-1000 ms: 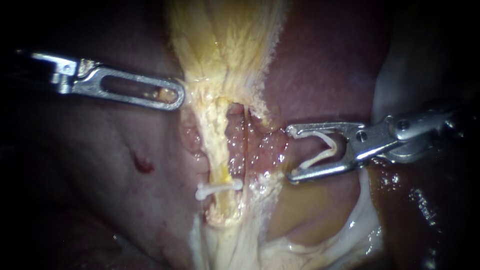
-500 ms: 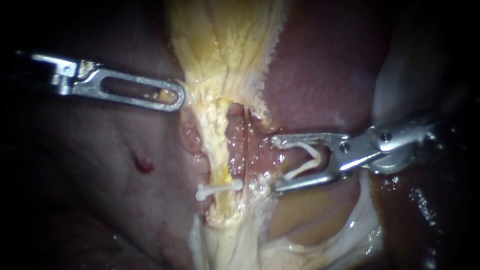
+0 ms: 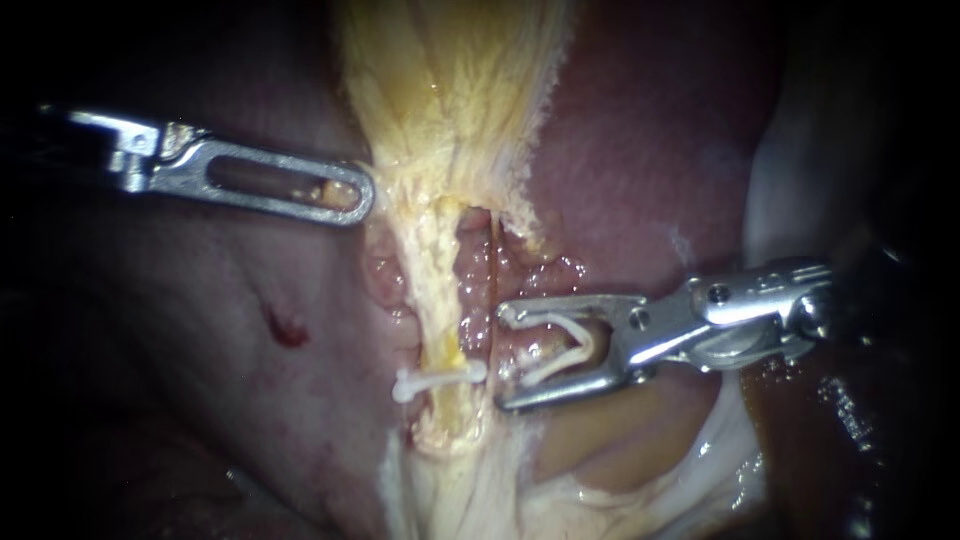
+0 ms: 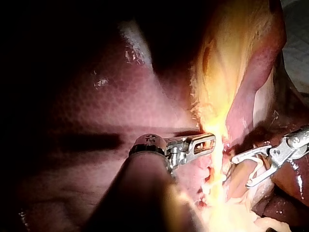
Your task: Clipping second clip left tube
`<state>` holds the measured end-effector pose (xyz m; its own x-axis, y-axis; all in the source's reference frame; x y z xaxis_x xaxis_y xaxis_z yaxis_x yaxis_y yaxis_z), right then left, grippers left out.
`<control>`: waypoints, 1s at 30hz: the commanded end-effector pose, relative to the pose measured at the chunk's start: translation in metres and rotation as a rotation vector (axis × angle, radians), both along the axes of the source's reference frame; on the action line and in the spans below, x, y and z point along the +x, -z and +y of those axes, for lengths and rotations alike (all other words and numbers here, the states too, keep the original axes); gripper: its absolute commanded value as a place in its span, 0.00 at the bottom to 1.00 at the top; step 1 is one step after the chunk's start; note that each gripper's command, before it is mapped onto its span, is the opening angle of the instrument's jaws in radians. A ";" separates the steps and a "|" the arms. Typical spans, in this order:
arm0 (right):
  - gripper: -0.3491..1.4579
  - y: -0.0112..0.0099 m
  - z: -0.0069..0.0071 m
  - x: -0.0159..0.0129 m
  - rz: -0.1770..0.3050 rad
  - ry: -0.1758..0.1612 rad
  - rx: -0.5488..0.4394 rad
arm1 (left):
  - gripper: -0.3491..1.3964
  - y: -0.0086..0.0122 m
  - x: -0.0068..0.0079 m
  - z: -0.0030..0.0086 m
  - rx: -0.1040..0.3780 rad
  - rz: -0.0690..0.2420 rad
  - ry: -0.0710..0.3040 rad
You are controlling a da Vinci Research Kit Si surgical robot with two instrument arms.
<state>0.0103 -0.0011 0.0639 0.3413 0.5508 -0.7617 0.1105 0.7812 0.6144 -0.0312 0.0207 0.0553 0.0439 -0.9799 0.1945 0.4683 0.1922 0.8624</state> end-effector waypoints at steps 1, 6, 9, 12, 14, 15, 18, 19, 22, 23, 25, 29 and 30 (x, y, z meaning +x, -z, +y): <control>0.47 -0.0001 0.0000 0.0001 -0.001 0.000 0.006 | 0.00 0.0000 0.0000 0.0000 0.000 0.000 0.000; 0.47 -0.0009 -0.0002 0.0009 0.000 -0.001 0.021 | 0.00 0.0002 -0.0001 -0.0001 0.000 0.000 0.001; 0.47 -0.0018 -0.0004 0.0013 -0.003 -0.002 0.036 | 0.00 0.0003 -0.0002 -0.0002 0.000 0.001 0.001; 0.47 -0.0031 -0.0005 0.0017 -0.006 -0.002 0.050 | 0.00 0.0004 -0.0002 -0.0002 0.000 0.001 0.001; 0.47 -0.0038 -0.0005 0.0018 -0.008 -0.002 0.058 | 0.00 0.0004 -0.0003 -0.0002 0.000 0.001 0.001; 0.47 -0.0042 -0.0005 0.0018 -0.009 -0.002 0.062 | 0.00 0.0004 -0.0003 -0.0003 0.000 0.001 0.001; 0.47 -0.0052 -0.0003 0.0018 -0.010 -0.002 0.065 | 0.00 0.0005 -0.0003 -0.0003 0.000 0.001 0.001; 0.47 -0.0054 -0.0002 0.0018 -0.012 -0.004 0.070 | 0.00 0.0005 -0.0003 -0.0003 0.000 0.001 0.001; 0.47 -0.0059 0.0001 0.0017 -0.012 -0.004 0.070 | 0.00 0.0006 -0.0003 -0.0003 0.000 0.001 0.001; 0.47 -0.0060 0.0002 0.0016 -0.012 -0.004 0.070 | 0.00 0.0006 -0.0003 -0.0003 0.000 0.001 0.001; 0.47 -0.0062 0.0003 0.0016 -0.013 -0.005 0.075 | 0.00 0.0006 -0.0003 -0.0004 0.000 0.001 0.001; 0.47 -0.0065 0.0002 0.0018 -0.012 -0.002 0.081 | 0.00 0.0007 -0.0004 -0.0004 0.000 0.001 0.001; 0.47 -0.0066 0.0002 0.0019 -0.011 0.000 0.082 | 0.00 0.0007 -0.0004 -0.0004 0.000 0.001 0.001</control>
